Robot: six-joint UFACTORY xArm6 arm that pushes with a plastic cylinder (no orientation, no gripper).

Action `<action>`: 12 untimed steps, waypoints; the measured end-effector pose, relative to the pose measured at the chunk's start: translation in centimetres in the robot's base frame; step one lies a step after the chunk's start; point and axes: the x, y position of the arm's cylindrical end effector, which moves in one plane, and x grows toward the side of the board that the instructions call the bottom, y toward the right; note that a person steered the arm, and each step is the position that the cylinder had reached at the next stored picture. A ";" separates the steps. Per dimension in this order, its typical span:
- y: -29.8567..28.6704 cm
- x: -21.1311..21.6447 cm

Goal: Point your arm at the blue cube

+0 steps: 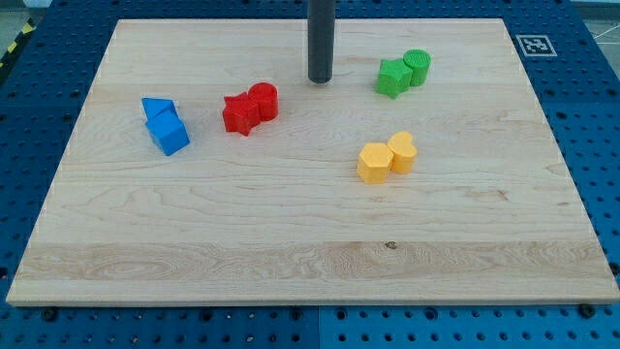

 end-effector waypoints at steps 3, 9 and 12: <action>-0.1 0.0; -12.6 15.0; -18.4 12.8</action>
